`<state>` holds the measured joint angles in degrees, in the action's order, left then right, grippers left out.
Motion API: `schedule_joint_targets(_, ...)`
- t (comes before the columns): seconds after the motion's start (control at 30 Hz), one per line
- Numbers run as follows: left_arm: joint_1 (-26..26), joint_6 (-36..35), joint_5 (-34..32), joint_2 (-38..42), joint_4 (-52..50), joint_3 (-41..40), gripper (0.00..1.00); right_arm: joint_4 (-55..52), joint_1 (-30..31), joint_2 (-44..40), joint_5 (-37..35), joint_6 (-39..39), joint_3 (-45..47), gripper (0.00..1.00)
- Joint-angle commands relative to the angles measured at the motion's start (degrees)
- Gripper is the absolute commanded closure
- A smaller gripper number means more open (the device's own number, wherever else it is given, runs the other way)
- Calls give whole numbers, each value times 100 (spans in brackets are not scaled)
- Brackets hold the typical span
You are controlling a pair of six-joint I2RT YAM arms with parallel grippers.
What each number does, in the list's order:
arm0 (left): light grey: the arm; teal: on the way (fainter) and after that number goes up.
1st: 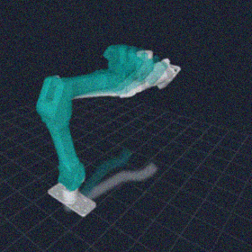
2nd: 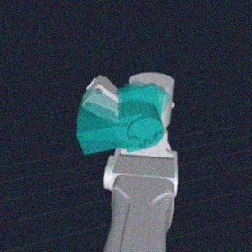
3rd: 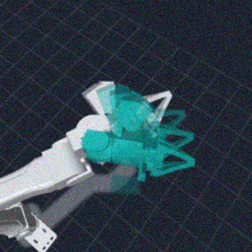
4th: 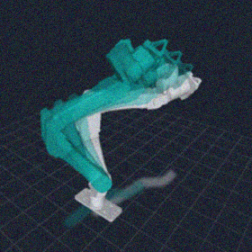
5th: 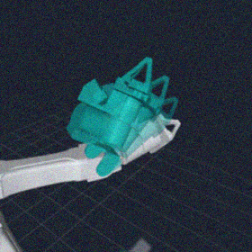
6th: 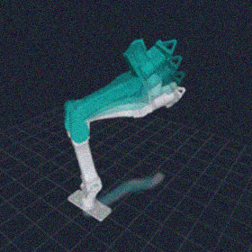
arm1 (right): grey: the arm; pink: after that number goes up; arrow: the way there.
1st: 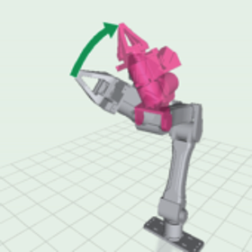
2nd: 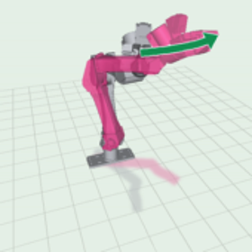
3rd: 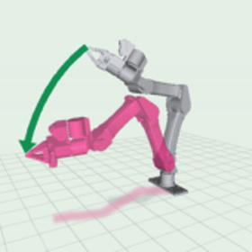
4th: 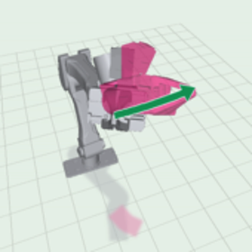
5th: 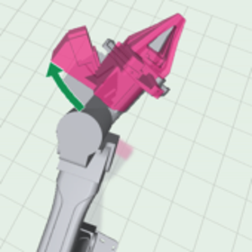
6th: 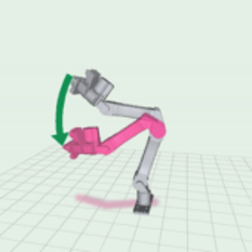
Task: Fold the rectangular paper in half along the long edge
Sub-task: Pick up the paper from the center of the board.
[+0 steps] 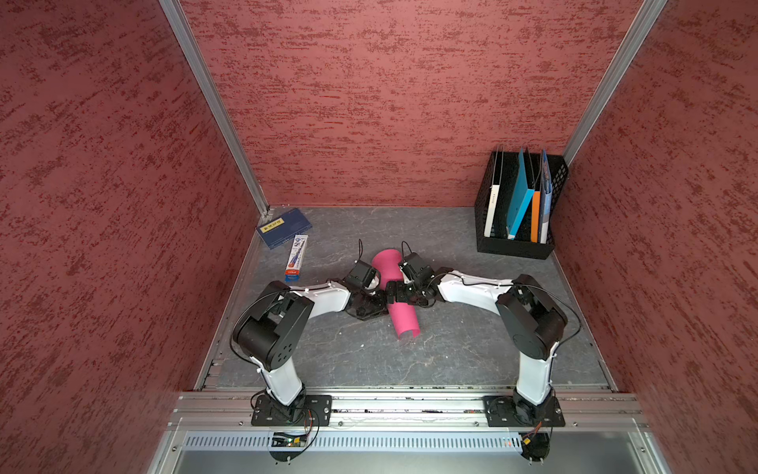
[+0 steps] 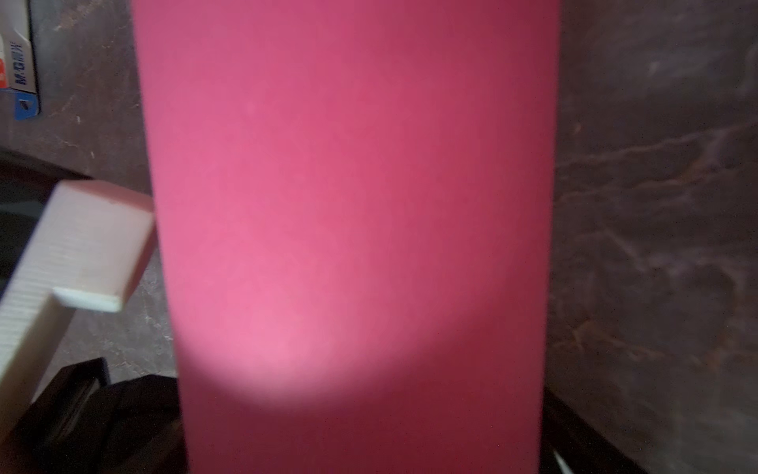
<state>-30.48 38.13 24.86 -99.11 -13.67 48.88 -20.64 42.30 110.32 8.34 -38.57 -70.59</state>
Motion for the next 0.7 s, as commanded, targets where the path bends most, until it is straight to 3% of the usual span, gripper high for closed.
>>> schedule_joint_targets(0.0, -2, -5, -87, -64, -61, -99, 100, -827, 120, 351, -383, 29, -35, 4)
schedule_joint_targets(0.67, 7, -14, -115, -133, -118, -54, 100, -1174, 276, 694, -518, 119, -566, 3)
